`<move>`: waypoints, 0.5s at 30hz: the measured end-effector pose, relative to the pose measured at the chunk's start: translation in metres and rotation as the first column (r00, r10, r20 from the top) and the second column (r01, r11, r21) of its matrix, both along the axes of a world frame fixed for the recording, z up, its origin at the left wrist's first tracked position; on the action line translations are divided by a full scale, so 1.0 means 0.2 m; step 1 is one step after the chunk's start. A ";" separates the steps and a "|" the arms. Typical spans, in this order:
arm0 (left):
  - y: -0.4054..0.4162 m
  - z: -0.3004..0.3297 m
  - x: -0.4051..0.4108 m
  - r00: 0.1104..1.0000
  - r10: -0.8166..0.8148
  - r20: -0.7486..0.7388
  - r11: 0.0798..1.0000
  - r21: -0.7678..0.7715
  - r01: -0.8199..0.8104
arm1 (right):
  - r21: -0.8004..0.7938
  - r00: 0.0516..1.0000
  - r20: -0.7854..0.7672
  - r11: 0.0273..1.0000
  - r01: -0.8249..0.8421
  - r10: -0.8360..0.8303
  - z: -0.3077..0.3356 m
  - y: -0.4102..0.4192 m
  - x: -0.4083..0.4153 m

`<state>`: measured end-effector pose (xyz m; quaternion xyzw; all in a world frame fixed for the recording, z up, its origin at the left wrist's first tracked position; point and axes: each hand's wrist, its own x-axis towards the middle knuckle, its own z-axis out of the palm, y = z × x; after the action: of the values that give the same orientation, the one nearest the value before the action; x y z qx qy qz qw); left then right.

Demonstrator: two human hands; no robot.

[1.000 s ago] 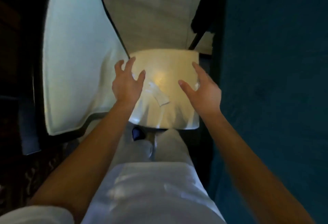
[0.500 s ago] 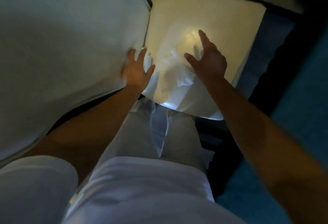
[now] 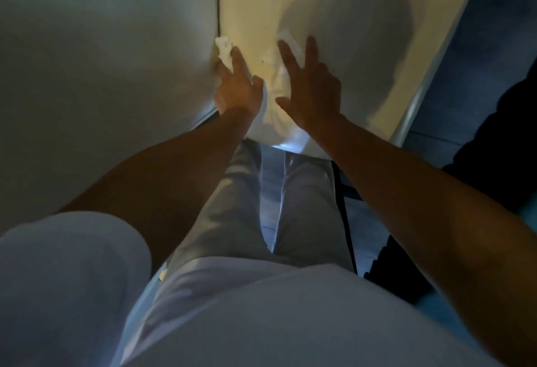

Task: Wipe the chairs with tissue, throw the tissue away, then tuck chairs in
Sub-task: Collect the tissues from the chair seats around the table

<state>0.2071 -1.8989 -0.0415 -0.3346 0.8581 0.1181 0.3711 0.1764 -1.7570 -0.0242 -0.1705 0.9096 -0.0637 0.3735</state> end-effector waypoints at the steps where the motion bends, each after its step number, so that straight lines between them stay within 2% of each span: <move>1: -0.01 -0.02 0.00 1.000 0.005 -0.002 1.000 -0.016 -0.005 | 0.024 0.999 -0.023 0.999 -0.029 0.029 -0.02 0.00 0.02; 5: -0.06 -0.05 -0.03 1.000 0.019 0.015 0.998 -0.058 -0.018 | 0.087 0.988 -0.130 0.994 -0.068 0.080 -0.09 0.06 0.10; 10: -0.05 -0.02 -0.06 0.974 0.183 -0.130 0.983 0.033 -0.180 | 0.064 0.973 -0.203 0.993 -0.097 0.108 -0.13 0.16 0.09; 12: -0.05 -0.01 -0.07 0.948 0.277 -0.158 0.960 0.070 -0.270 | 0.035 0.980 -0.198 0.999 -0.029 0.035 -0.13 0.17 0.09; 15: -0.01 0.02 -0.06 0.943 0.288 -0.169 0.957 0.086 -0.277 | -0.012 0.983 -0.142 0.993 0.119 -0.120 -0.13 0.19 0.08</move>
<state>0.1946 -1.9004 -0.0367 -0.4306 0.8273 0.2257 0.2813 0.1931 -1.7192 -0.0501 -0.1202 0.9424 -0.0753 0.3029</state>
